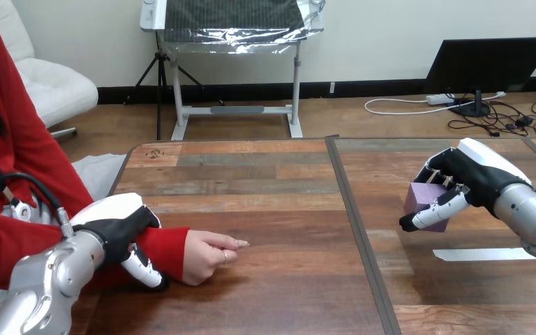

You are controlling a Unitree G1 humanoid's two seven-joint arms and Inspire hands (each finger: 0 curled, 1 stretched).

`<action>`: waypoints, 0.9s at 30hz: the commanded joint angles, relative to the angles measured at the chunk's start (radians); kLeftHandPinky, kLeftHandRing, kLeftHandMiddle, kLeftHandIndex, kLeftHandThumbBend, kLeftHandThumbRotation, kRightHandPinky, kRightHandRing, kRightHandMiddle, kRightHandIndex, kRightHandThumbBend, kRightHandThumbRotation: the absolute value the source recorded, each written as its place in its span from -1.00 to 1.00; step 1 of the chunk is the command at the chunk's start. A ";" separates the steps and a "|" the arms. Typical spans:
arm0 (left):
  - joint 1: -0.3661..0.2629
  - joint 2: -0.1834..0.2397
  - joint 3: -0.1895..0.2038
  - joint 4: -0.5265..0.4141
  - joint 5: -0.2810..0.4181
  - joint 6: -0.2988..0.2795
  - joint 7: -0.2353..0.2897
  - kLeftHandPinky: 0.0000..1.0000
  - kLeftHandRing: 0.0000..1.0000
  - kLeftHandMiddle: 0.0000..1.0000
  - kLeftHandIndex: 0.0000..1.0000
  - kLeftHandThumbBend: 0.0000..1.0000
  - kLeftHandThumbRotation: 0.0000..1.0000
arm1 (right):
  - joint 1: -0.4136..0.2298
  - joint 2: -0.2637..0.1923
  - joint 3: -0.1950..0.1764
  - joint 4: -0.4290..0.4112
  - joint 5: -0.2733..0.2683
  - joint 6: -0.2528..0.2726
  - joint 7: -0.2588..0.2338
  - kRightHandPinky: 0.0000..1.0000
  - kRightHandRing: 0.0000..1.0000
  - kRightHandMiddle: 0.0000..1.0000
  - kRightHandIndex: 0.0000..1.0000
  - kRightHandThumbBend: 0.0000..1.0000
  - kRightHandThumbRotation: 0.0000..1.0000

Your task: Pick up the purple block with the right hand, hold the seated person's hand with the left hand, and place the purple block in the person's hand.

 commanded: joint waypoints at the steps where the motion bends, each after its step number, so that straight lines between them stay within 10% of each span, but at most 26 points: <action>1: 0.029 -0.009 -0.014 -0.009 -0.032 -0.010 -0.007 -0.45 -0.28 -0.09 -0.07 0.47 -1.00 | -0.080 -0.007 -0.021 -0.034 0.018 -0.024 -0.011 -0.21 -0.14 -0.04 0.00 0.65 -1.00; 27: 0.056 0.010 0.056 -0.119 -0.132 -0.032 0.018 -0.54 -0.40 -0.21 -0.13 0.42 -1.00 | -0.082 0.004 -0.025 -0.039 0.025 -0.005 -0.009 -0.20 -0.13 -0.03 0.00 0.63 -1.00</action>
